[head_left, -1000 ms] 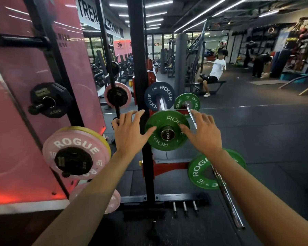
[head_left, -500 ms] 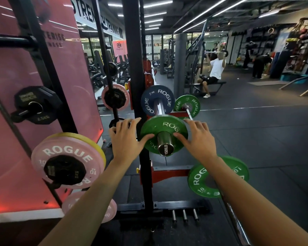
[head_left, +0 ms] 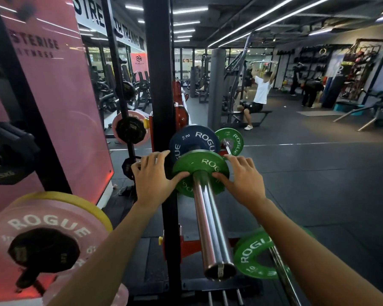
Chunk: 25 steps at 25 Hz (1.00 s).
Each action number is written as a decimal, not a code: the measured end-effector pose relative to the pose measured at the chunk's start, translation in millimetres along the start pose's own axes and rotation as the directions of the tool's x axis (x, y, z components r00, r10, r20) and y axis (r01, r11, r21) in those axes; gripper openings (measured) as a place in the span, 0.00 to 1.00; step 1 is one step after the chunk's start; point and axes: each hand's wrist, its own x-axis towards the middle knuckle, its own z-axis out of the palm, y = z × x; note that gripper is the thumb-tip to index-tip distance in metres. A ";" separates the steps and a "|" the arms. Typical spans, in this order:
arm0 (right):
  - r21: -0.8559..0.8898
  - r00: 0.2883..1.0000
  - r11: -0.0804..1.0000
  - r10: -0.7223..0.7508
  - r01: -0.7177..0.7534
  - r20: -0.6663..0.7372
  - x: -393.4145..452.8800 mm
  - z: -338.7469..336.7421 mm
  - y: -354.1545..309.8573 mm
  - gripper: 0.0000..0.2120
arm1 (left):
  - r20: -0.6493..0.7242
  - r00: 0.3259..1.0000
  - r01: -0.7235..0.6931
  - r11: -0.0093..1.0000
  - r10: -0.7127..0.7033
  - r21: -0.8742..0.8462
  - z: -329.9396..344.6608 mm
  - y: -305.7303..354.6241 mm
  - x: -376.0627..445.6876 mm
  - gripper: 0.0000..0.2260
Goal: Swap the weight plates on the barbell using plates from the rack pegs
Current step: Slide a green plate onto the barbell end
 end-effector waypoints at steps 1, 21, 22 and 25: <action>0.006 1.000 1.000 0.005 -0.005 0.001 8.4 7.0 2.0 0.29 | 0.010 1.000 0.003 1.000 -0.003 -0.005 8.8 -3.7 6.2 0.39; -0.006 0.990 0.991 0.133 -0.133 -0.038 108.7 76.3 17.8 0.36 | -0.053 0.999 0.011 1.000 -0.012 -0.007 107.5 -37.3 85.3 0.36; -0.012 0.989 0.989 0.144 -0.145 -0.033 108.4 74.6 17.4 0.37 | -0.046 0.999 0.013 1.000 -0.014 -0.009 106.1 -37.4 84.4 0.36; -0.011 0.983 0.983 0.183 -0.183 -0.020 102.9 69.6 14.1 0.36 | -0.019 0.998 0.058 0.998 -0.058 0.004 98.2 -33.2 78.7 0.37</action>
